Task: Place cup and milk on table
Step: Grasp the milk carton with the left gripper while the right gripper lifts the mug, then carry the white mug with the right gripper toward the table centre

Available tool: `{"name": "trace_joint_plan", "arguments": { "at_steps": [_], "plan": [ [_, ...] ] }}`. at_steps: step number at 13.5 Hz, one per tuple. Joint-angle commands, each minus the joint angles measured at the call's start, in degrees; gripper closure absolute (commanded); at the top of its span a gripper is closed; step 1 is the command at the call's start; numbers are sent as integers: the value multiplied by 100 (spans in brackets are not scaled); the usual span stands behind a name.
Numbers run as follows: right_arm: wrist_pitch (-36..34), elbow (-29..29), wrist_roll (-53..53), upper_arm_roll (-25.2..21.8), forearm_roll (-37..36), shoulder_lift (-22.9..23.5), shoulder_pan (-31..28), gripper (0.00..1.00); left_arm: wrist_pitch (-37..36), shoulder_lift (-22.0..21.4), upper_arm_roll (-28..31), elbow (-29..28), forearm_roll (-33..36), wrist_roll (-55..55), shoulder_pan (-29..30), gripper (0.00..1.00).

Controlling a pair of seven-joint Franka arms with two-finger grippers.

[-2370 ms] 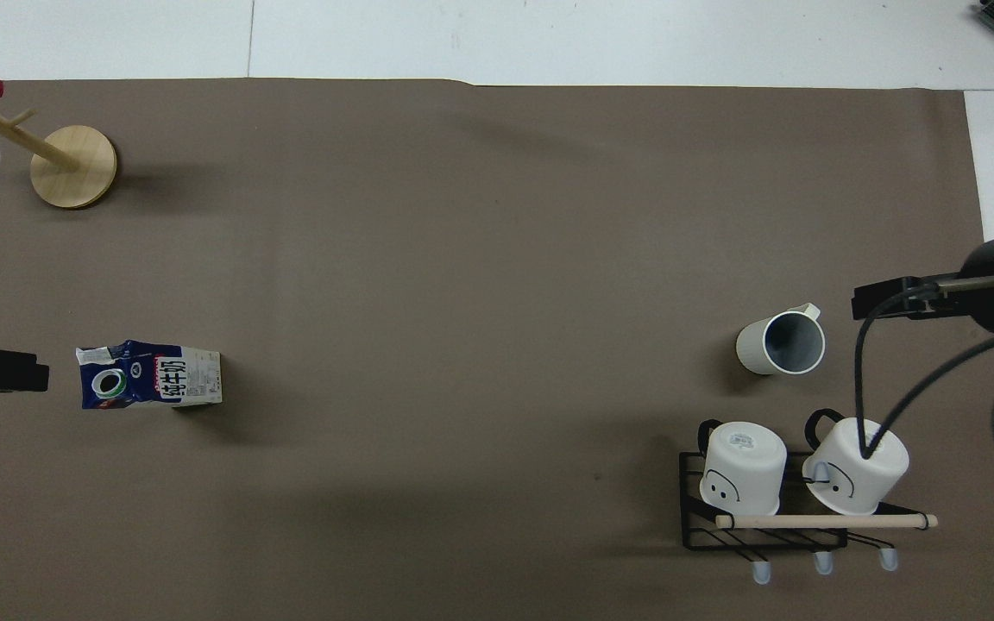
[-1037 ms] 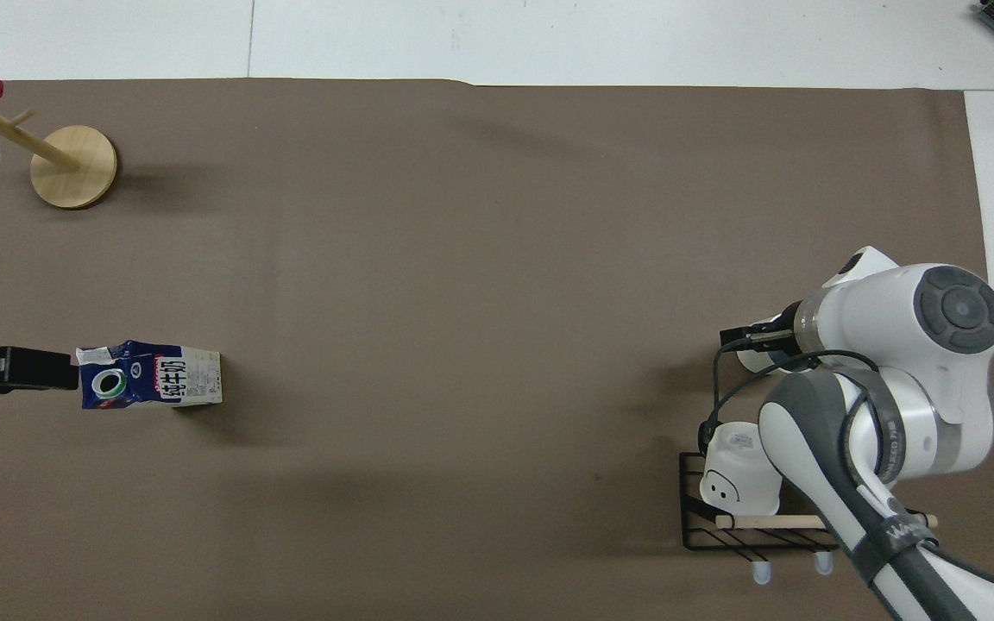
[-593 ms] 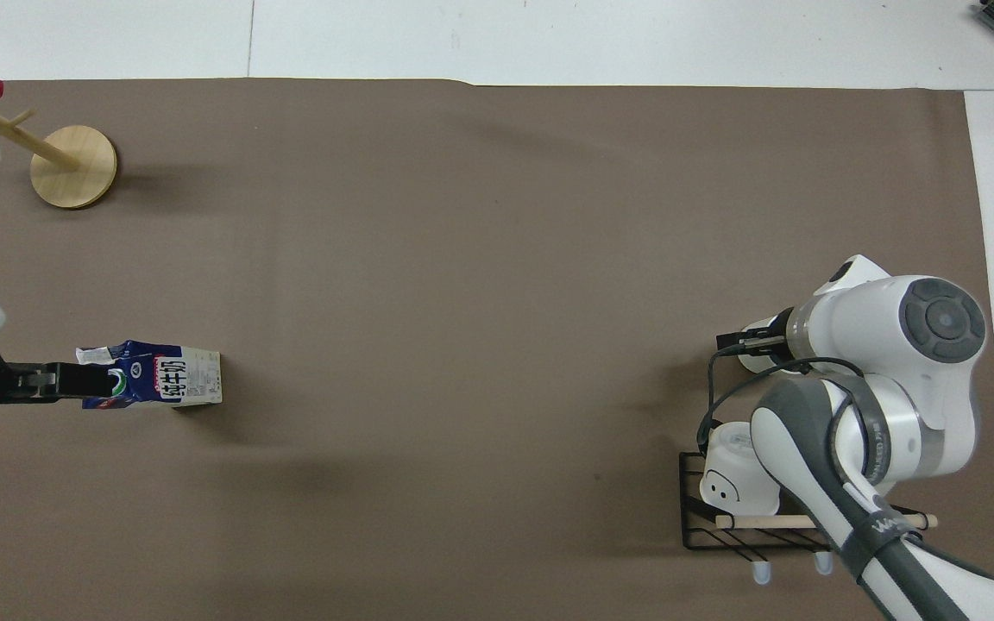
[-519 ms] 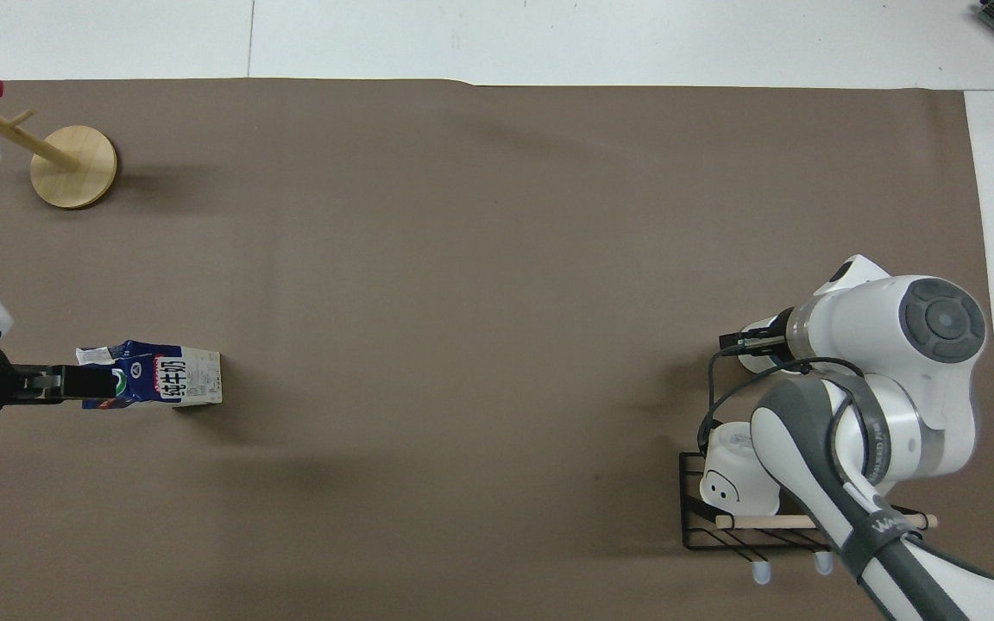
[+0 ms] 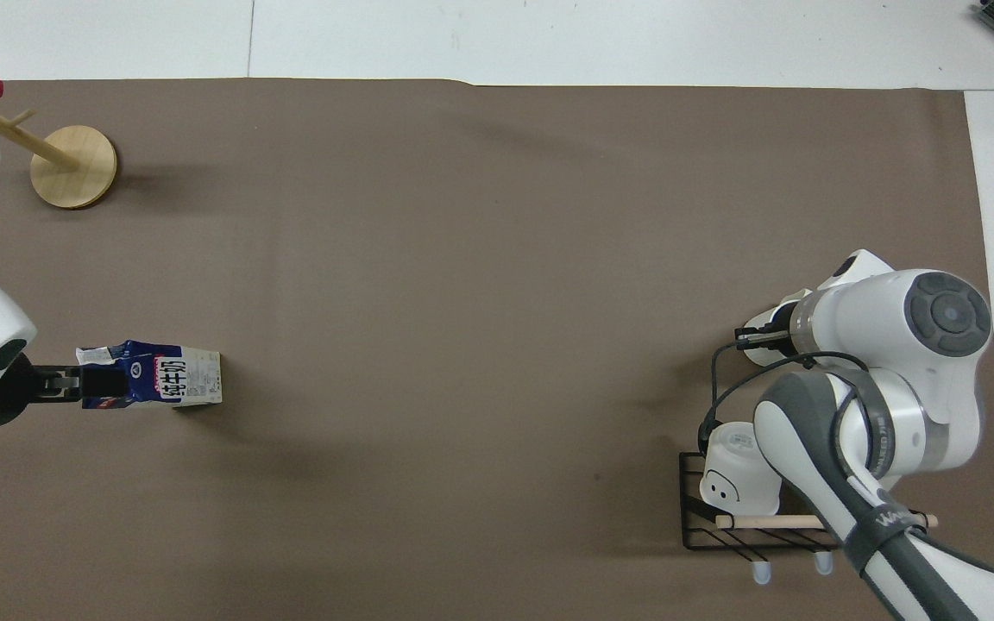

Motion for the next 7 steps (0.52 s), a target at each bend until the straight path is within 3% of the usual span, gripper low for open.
{"name": "trace_joint_plan", "arguments": {
  "at_steps": [1,5,7],
  "plan": [
    [-206,484,-41,38,57,249,-22,100,505,-189,-40,-529,75,84,44,0],
    [-461,818,1257,39,48,30,215,100,726,-136,-40,-609,75,75,27,0],
    [-925,1265,1995,47,-22,91,391,100,752,-127,-40,-609,75,58,18,0]
  ]
}}
